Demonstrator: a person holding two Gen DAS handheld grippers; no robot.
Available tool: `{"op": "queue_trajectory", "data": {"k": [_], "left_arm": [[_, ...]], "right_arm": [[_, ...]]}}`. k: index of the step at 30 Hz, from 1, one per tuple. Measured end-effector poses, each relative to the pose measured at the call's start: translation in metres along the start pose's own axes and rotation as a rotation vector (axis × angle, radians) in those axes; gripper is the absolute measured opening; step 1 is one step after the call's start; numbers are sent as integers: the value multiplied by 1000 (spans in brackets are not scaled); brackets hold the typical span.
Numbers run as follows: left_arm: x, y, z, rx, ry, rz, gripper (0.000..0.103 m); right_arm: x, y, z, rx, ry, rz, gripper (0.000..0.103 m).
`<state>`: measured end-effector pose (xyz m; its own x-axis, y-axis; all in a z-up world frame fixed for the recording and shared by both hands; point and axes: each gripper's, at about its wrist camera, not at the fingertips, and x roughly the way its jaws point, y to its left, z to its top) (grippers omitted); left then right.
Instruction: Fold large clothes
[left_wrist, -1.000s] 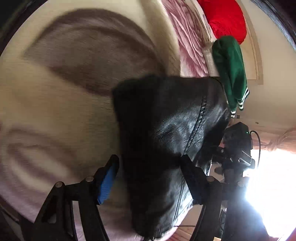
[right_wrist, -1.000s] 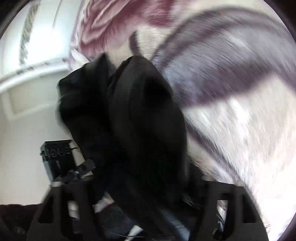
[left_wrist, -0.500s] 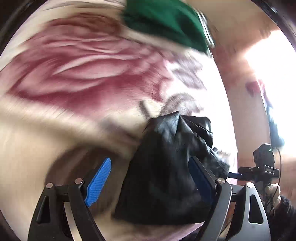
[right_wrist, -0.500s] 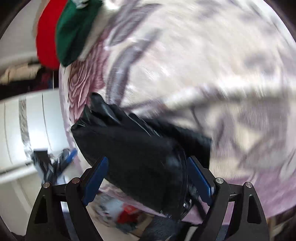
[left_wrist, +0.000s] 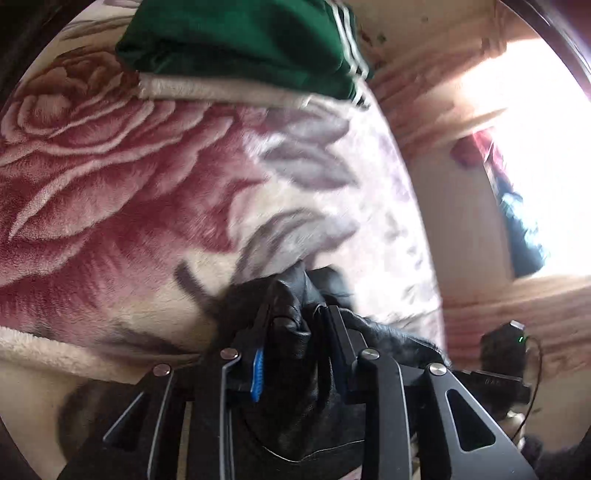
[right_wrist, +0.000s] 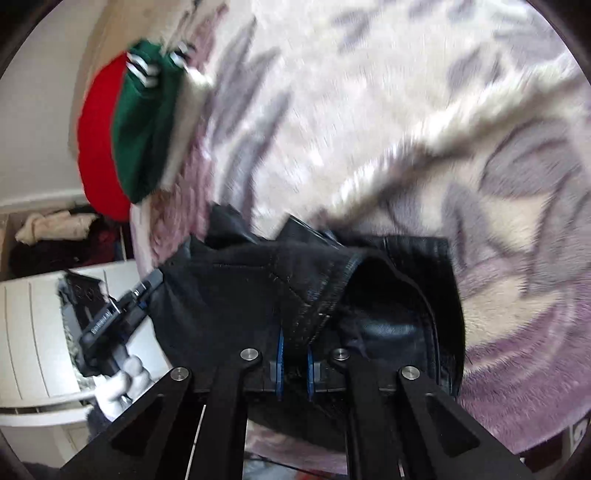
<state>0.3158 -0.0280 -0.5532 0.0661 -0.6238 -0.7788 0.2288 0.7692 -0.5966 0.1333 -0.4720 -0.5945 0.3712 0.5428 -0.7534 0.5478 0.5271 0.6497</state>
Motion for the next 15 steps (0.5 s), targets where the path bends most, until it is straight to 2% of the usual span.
{"op": "queue_trajectory", "data": {"k": [3,6,8,9,12,15], "left_arm": [[18,-11,12,17,26,14,24],[57,-5,25,43,86,87,20],[77,14,32,12,134,118,19],[85,26,33,-13,158,108,19],[94,48,24,5,198,99,23],[95,61,18,-44,192,64,25]], "right_arm": [[-38,7,8,-32,-50,-3,9],[-48,-9,25,-6,-63,-48,9],[-44,-27,40,14,-51,-91,9],[-30,-34,48,20,-43,-118,9],[9,-50,62,70,18,-124,9],[30,-45,65,40,21,-176,9]]}}
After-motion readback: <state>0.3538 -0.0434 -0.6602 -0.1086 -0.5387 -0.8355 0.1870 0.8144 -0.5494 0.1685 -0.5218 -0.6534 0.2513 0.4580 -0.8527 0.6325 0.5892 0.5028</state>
